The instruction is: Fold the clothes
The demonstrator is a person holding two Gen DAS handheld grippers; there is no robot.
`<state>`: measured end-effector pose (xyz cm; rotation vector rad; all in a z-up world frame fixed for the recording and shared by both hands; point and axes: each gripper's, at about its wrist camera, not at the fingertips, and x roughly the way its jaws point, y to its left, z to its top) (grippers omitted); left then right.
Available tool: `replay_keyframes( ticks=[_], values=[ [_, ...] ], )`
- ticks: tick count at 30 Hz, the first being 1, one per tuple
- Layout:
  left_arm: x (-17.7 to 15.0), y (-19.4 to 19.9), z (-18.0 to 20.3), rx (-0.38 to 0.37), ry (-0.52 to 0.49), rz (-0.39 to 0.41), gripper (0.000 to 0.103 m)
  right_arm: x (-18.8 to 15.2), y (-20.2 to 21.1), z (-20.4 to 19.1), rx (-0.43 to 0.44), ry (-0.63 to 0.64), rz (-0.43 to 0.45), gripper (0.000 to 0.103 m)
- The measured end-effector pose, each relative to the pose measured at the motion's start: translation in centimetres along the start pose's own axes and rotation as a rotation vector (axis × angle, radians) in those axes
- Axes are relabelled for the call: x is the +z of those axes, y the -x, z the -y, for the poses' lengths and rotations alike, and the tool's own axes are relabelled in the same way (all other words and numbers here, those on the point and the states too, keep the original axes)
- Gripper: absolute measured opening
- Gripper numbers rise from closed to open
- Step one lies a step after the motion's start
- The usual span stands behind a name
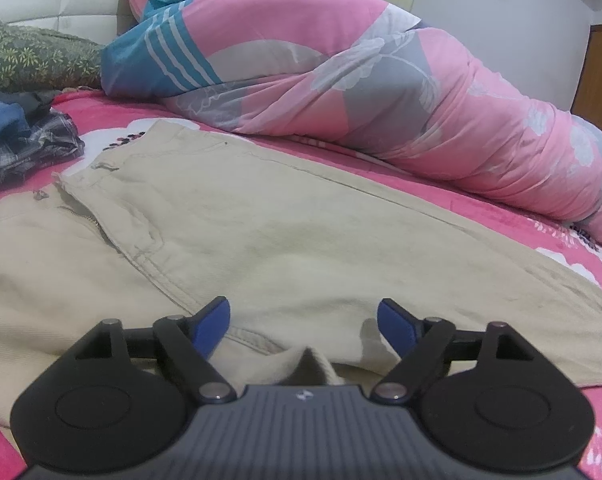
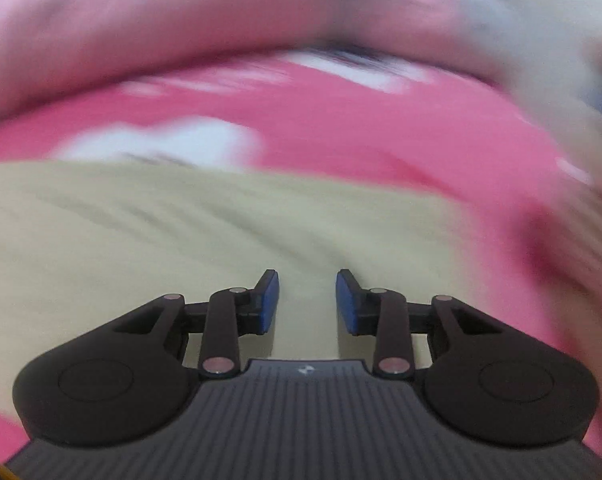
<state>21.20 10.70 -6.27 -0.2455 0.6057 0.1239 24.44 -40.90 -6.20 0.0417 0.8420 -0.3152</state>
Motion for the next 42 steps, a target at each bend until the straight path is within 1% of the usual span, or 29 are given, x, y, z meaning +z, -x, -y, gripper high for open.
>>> replay_keyframes(
  ticks=[1, 2, 5, 6, 7, 9, 11, 12, 13, 14, 17, 19, 20, 23, 25, 27, 30, 32, 33, 36, 38, 39, 40, 42],
  values=[
    [0.0, 0.1, 0.2, 0.013, -0.007, 0.006, 0.083, -1.1, 1.7, 1.9, -0.013, -0.049, -0.014, 0.032],
    [0.0, 0.2, 0.4, 0.026, -0.014, 0.011, 0.084, -2.4, 4.0, 3.1, 0.004, -0.071, -0.004, 0.032],
    [-0.3, 1.1, 0.6, 0.044, -0.021, 0.017, 0.084, -6.9, 12.0, 5.0, 0.106, -0.054, 0.080, 0.033],
    [-0.3, 1.5, 0.6, 0.048, -0.022, 0.017, 0.084, -8.2, 14.3, 5.2, 0.137, -0.037, 0.107, 0.036],
    [-0.2, 2.1, 0.7, 0.041, -0.015, 0.007, 0.084, -9.5, 16.7, 5.4, 0.168, -0.021, 0.134, 0.043],
    [-0.3, 4.0, 0.7, 0.011, -0.010, -0.007, 0.084, -11.8, 20.8, 5.3, 0.225, 0.041, 0.180, 0.049],
    [-0.6, 6.2, 0.3, -0.027, -0.017, -0.015, 0.086, -13.4, 23.2, 4.5, 0.274, 0.125, 0.201, 0.054],
    [-0.9, 7.2, -0.1, -0.035, -0.012, -0.023, 0.086, -14.2, 24.2, 4.0, 0.305, 0.163, 0.205, 0.059],
    [-1.1, 8.3, -0.6, -0.043, -0.008, -0.032, 0.086, -15.1, 24.9, 3.2, 0.348, 0.190, 0.195, 0.061],
    [-1.6, 9.4, -1.3, -0.041, 0.017, -0.039, 0.086, -16.0, 25.3, 2.4, 0.393, 0.209, 0.186, 0.062],
    [-2.9, 11.9, -3.1, -0.051, 0.079, -0.069, 0.086, -18.7, 25.4, 0.4, 0.544, 0.208, 0.158, 0.062],
    [-3.7, 13.1, -3.5, -0.070, 0.092, -0.093, 0.086, -20.4, 25.3, 0.1, 0.594, 0.181, 0.128, 0.063],
    [-4.1, 13.7, -3.4, -0.094, 0.094, -0.106, 0.086, -21.2, 25.3, 0.4, 0.610, 0.162, 0.114, 0.063],
    [-5.4, 14.5, -2.5, -0.209, 0.112, -0.164, 0.086, -22.8, 24.6, 3.7, 0.626, 0.028, 0.079, 0.066],
    [-6.4, 14.9, -1.3, -0.288, 0.118, -0.202, 0.086, -23.6, 23.6, 6.9, 0.622, -0.101, 0.085, 0.069],
    [-7.3, 15.2, 0.4, -0.322, 0.094, -0.233, 0.086, -24.4, 22.8, 9.8, 0.614, -0.225, 0.095, 0.069],
    [-8.6, 15.7, 2.7, -0.346, 0.058, -0.265, 0.085, -25.1, 22.2, 12.8, 0.603, -0.329, 0.105, 0.069],
    [-9.3, 15.9, 3.8, -0.350, 0.042, -0.285, 0.080, -25.2, 21.7, 13.1, 0.613, -0.330, 0.108, 0.069],
    [-9.7, 16.1, 4.2, -0.340, 0.037, -0.295, 0.078, -25.0, 21.4, 12.9, 0.627, -0.322, 0.108, 0.069],
    [-10.4, 16.5, 4.7, -0.302, 0.028, -0.308, 0.071, -24.1, 20.8, 11.4, 0.708, -0.281, 0.116, 0.069],
    [-10.7, 16.8, 4.7, -0.281, 0.031, -0.305, 0.062, -22.9, 20.6, 9.3, 0.756, -0.187, 0.138, 0.071],
    [-10.8, 16.9, 4.7, -0.275, 0.033, -0.304, 0.061, -22.3, 20.3, 8.3, 0.771, -0.139, 0.138, 0.077],
    [-10.8, 16.9, 4.7, -0.269, 0.035, -0.302, 0.061, -21.7, 19.4, 7.2, 0.769, -0.091, 0.120, 0.084],
    [-11.0, 17.3, 4.6, -0.260, 0.044, -0.304, 0.059, -20.6, 17.6, 5.1, 0.765, 0.004, 0.083, 0.086]
  ],
)
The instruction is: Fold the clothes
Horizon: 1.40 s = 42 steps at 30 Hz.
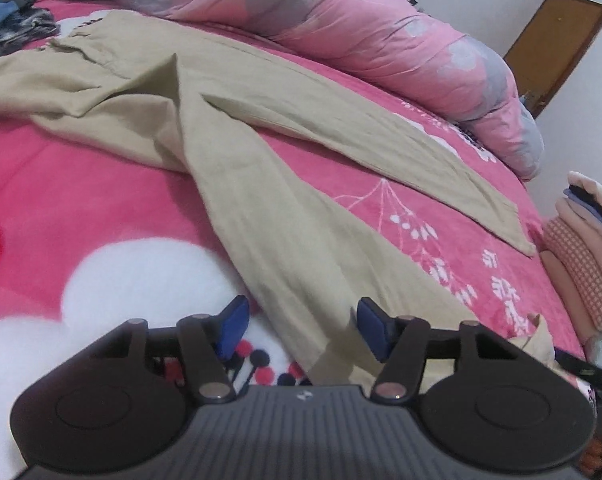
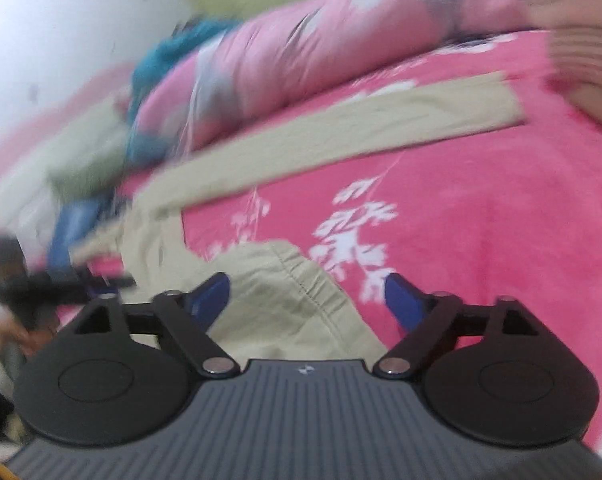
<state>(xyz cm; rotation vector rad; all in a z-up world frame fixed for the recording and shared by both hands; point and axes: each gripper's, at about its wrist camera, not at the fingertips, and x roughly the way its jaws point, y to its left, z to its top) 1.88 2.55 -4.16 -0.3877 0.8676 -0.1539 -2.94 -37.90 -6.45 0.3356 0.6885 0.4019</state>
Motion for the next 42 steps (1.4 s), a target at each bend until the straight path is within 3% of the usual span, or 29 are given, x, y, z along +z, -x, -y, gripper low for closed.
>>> replay_keyframes(
  ticks=[2, 5, 7, 8, 13, 15, 18, 23, 31, 35, 37, 42],
  values=[
    [-0.4, 0.5, 0.0, 0.003, 0.000, 0.004, 0.059, 0.6, -2.6, 0.3, -0.014, 0.023, -0.074, 0.086],
    [-1.0, 1.1, -0.1, -0.016, 0.002, 0.007, 0.059, 0.9, -2.6, -0.3, 0.004, 0.062, -0.062, 0.084],
    [-1.1, 1.0, -0.3, -0.032, 0.009, 0.011, 0.059, 0.9, -2.0, -0.8, 0.032, 0.078, -0.053, 0.065],
    [-1.1, 0.8, -0.4, -0.040, 0.012, 0.013, 0.059, 0.8, -1.7, -1.1, 0.032, 0.088, -0.050, 0.061],
    [-1.2, 0.2, -0.4, -0.079, 0.014, 0.022, 0.059, 0.9, -0.7, -2.2, -0.036, 0.145, -0.024, 0.020],
    [-1.2, 0.2, -0.6, -0.091, 0.015, 0.025, 0.059, 1.3, -0.2, -2.4, -0.042, 0.137, 0.008, 0.011],
    [-1.1, 0.1, -1.2, -0.118, 0.030, 0.026, 0.059, 1.8, 0.4, -2.6, -0.031, 0.115, 0.040, 0.007],
    [-1.1, 0.0, -1.7, -0.144, 0.046, 0.028, 0.057, 2.2, 0.0, -3.5, -0.056, 0.123, 0.023, 0.007],
    [-1.2, -0.3, -2.3, -0.172, 0.047, 0.034, 0.057, 2.5, 0.5, -3.5, -0.028, -0.048, 0.002, 0.014],
    [-1.4, -0.4, -2.5, -0.188, 0.045, 0.044, 0.057, 3.1, 0.7, -4.5, -0.004, -0.116, -0.027, 0.038],
    [-1.5, -0.4, -2.7, -0.196, 0.046, 0.049, 0.057, 3.6, 0.4, -5.0, -0.004, -0.162, -0.048, 0.059],
    [-1.8, -0.4, -2.9, -0.216, 0.030, 0.063, 0.057, 5.2, -1.6, -4.7, -0.037, -0.422, -0.171, 0.067]
  ],
)
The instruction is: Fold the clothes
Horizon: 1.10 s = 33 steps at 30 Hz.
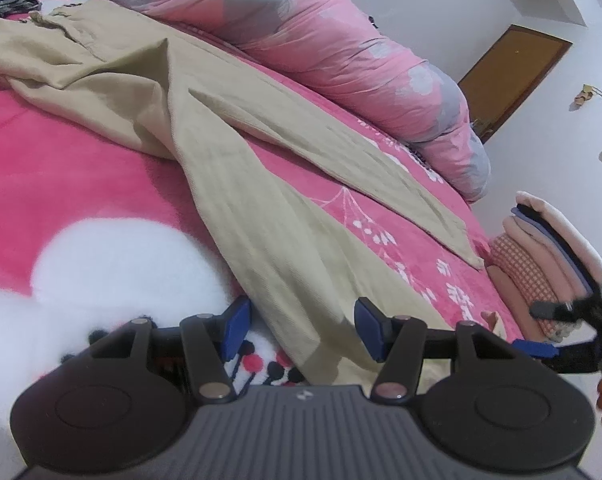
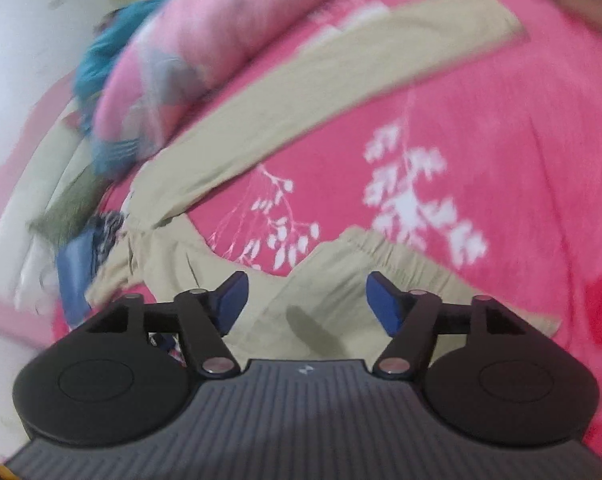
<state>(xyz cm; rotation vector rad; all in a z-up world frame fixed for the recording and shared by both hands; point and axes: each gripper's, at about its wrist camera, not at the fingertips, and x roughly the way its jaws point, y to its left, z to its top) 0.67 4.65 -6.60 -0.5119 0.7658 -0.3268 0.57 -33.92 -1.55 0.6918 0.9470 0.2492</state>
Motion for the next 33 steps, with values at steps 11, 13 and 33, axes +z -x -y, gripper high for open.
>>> replay_keyframes(
  ticks=[11, 13, 33],
  values=[
    [-0.4, 0.3, -1.2, -0.075, -0.020, 0.011, 0.058, 3.0, -6.6, -3.9, -0.289, 0.006, -0.204, 0.077],
    [-0.4, 0.3, -1.4, -0.090, -0.022, 0.012, 0.058, 3.2, -8.0, -4.1, -0.339, 0.022, -0.255, 0.077],
    [2.1, 0.0, -1.4, -0.084, 0.063, 0.007, 0.011, 4.6, 1.1, -5.5, -0.068, 0.123, 0.233, 0.003]
  ],
)
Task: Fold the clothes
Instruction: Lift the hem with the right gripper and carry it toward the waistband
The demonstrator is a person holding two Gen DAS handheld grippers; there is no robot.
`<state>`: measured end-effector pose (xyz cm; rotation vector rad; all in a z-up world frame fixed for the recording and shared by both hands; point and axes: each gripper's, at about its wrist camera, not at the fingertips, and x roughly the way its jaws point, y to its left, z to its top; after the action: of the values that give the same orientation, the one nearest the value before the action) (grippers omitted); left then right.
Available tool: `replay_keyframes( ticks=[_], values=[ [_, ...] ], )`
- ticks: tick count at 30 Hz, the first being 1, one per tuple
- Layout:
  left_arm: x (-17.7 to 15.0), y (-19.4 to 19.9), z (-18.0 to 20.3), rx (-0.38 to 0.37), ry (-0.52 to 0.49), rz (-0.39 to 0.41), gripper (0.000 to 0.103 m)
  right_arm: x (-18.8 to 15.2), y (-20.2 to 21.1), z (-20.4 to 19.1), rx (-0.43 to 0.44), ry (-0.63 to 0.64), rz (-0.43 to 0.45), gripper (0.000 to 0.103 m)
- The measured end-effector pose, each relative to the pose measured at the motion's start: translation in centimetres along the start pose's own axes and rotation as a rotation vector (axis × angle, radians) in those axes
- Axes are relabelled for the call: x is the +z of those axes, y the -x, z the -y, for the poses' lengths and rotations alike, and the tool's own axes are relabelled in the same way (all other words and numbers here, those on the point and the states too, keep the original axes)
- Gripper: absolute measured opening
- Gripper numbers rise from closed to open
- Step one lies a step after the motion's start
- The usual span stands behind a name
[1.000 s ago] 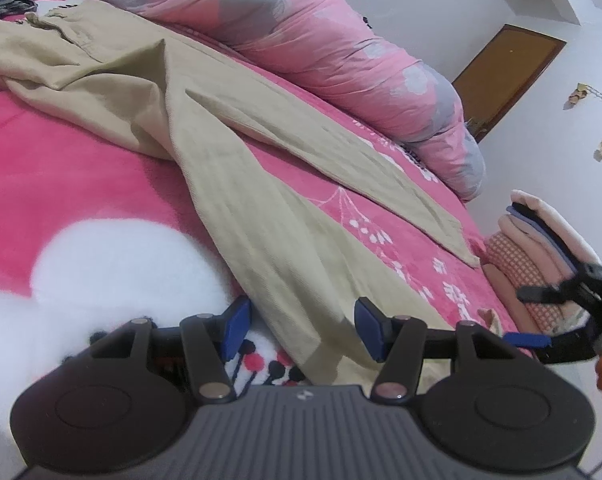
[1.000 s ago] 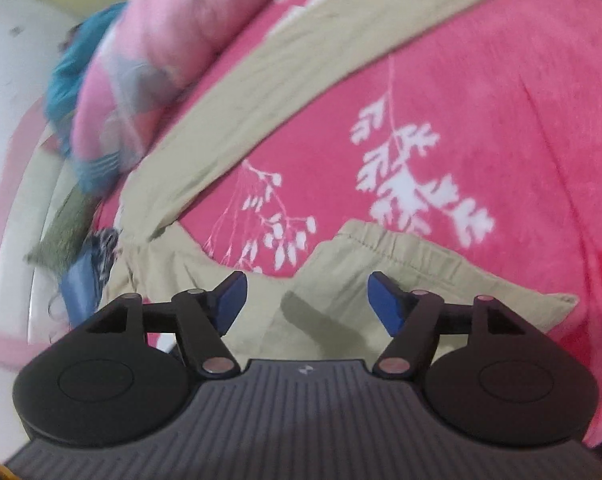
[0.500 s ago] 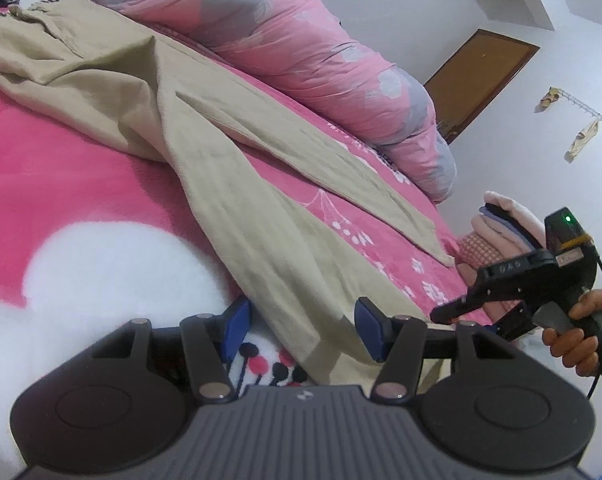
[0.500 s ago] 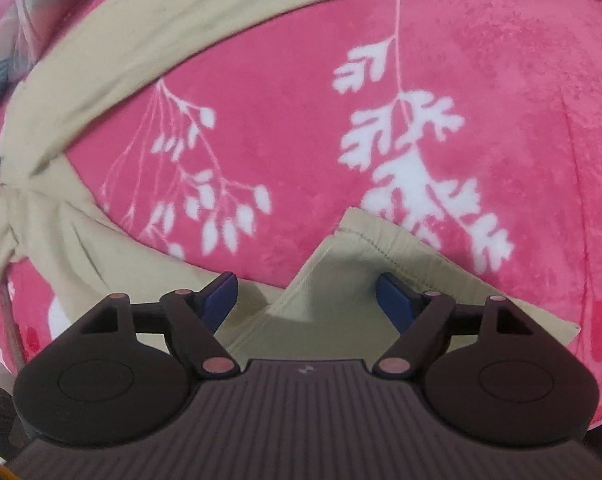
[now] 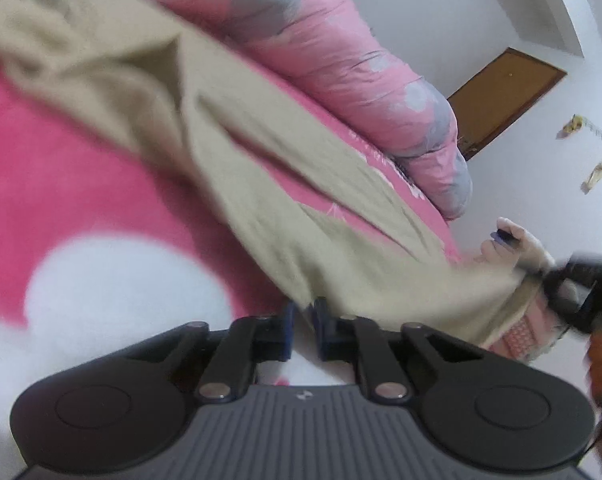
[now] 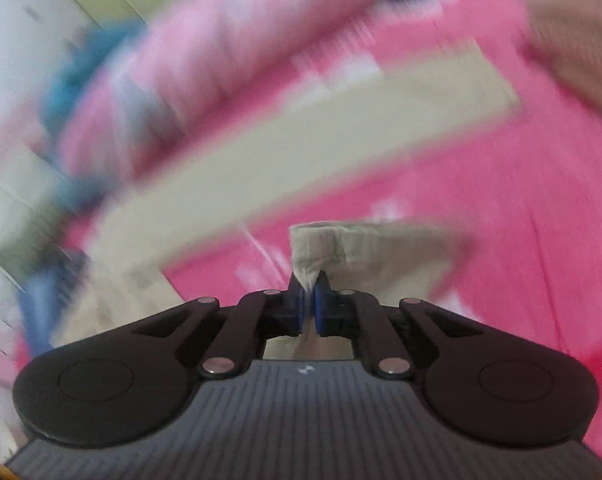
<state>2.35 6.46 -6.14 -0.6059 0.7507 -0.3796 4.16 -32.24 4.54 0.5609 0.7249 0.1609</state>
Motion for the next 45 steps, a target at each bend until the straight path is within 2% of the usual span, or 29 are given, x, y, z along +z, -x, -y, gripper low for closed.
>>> replay_keyframes(
  ticks=[4, 6, 8, 11, 13, 14, 17, 18, 19, 20, 22, 25, 29, 33, 36, 41, 45],
  values=[
    [2.2, 1.3, 4.2, -0.020, -0.101, 0.080, 0.003, 5.0, 2.2, -1.9, 0.192, -0.010, 0.179, 0.003],
    [2.6, 2.8, 6.4, -0.069, -0.159, 0.130, 0.003, 6.6, 5.0, -2.3, 0.306, -0.005, 0.281, 0.001],
    [2.3, 4.2, 8.2, -0.132, -0.212, 0.145, 0.003, 7.1, 8.3, -1.3, 0.380, 0.006, 0.378, 0.001],
    [0.4, 4.8, 9.4, -0.221, -0.284, 0.079, 0.004, 5.7, 12.0, 3.6, 0.408, -0.048, 0.463, 0.001],
    [-1.1, 4.5, 8.8, -0.218, -0.300, 0.003, 0.006, 3.2, 12.7, 8.1, 0.355, -0.127, 0.456, 0.001],
    [-1.9, 4.3, 8.5, -0.217, -0.307, -0.035, 0.011, 1.6, 12.5, 10.6, 0.321, -0.177, 0.436, 0.001],
    [-2.9, 3.9, 6.2, -0.127, -0.255, -0.090, 0.027, -3.8, 10.1, 17.8, 0.212, -0.363, 0.351, 0.001],
    [-2.9, 3.9, 5.3, -0.096, -0.219, -0.100, 0.028, -5.5, 9.3, 19.7, 0.186, -0.421, 0.326, 0.001],
    [-2.6, 4.2, 4.6, -0.074, -0.196, -0.093, 0.033, -6.8, 8.8, 20.7, 0.184, -0.466, 0.313, 0.001],
    [-2.3, 4.6, 3.9, -0.045, -0.173, -0.074, 0.045, -8.2, 8.2, 21.7, 0.182, -0.511, 0.300, 0.001],
    [-1.4, 5.5, 2.6, 0.011, -0.127, -0.017, 0.060, -10.8, 7.1, 23.8, 0.178, -0.601, 0.274, 0.001],
    [0.0, 6.9, -0.3, 0.077, -0.042, 0.053, 0.063, -12.3, 6.6, 25.2, 0.204, -0.658, 0.274, 0.001],
    [1.5, 7.3, -4.2, 0.188, 0.147, 0.128, 0.062, -11.5, 6.0, 25.1, 0.225, -0.636, 0.279, 0.001],
    [3.3, 9.1, -6.9, 0.288, 0.276, 0.244, 0.059, -11.3, 5.8, 25.4, 0.228, -0.639, 0.274, 0.001],
    [6.5, 11.9, -8.9, 0.365, 0.291, 0.316, 0.059, -12.1, 6.5, 25.7, 0.215, -0.641, 0.265, 0.002],
    [13.8, 13.8, -15.3, 0.525, 0.315, 0.287, 0.062, -11.9, 6.2, 25.4, 0.196, -0.638, 0.265, 0.002],
    [17.4, 13.2, -21.7, 0.576, 0.404, 0.214, 0.064, -11.9, 6.1, 25.0, 0.176, -0.635, 0.264, 0.002]
  ],
)
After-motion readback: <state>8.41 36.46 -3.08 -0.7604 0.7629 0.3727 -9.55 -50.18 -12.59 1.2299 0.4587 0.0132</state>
